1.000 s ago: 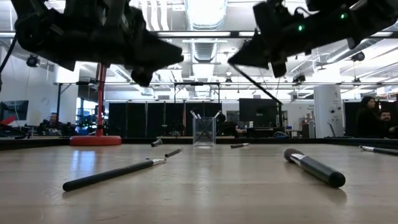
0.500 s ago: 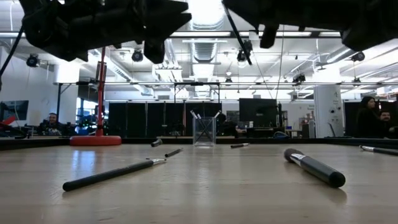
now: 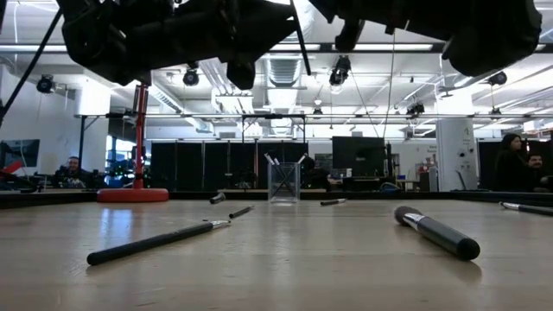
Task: Put items in baskets/containers
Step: Put the black eyeshadow brush into the transparent organizer
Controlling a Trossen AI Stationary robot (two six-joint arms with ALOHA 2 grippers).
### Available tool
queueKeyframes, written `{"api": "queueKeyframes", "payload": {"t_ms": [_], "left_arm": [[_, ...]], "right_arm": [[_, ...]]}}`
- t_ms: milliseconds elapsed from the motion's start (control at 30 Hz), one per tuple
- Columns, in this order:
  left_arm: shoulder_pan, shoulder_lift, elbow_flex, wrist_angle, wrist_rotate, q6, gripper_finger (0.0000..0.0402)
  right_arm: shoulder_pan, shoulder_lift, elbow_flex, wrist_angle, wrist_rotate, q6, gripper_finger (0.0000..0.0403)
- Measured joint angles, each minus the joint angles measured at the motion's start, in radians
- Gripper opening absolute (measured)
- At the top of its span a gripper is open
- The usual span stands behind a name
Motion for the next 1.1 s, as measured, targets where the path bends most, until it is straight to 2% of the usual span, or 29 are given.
{"api": "queueKeyframes", "payload": {"t_ms": [133, 433, 533, 667, 733, 833, 1000, 1100], "left_arm": [[-0.002, 0.003, 0.004, -0.001, 0.047, 0.018, 0.0101], [-0.004, 0.018, 0.026, 0.003, 0.069, 0.034, 0.0097], [-0.003, 0.027, 0.039, -0.002, 0.055, 0.044, 0.0075], [-0.006, 0.027, 0.040, -0.001, 0.033, 0.064, 0.0018], [-0.006, 0.022, 0.038, -0.006, 0.022, 0.067, 0.0014], [-0.006, 0.012, 0.037, -0.033, -0.019, 0.086, 0.0012], [-0.002, -0.028, 0.033, -0.154, -0.139, 0.112, 0.0012], [0.006, -0.060, 0.032, -0.238, -0.181, 0.125, 0.0012]], "right_arm": [[0.002, 0.000, 0.002, -0.006, 0.000, 0.000, 0.0008], [0.002, 0.000, 0.004, -0.006, 0.000, -0.005, 0.0008], [0.002, 0.000, 0.004, -0.005, 0.000, -0.005, 0.0008], [0.005, 0.000, 0.004, -0.005, 0.007, -0.009, 0.0008], [0.006, 0.000, 0.004, -0.005, 0.015, 0.003, 0.0008], [0.006, -0.002, 0.003, -0.006, 0.054, -0.004, 0.0012], [0.006, -0.034, -0.021, -0.023, 0.253, -0.091, 0.0040], [0.006, -0.090, -0.059, -0.074, 0.307, -0.104, 0.0066]]}}
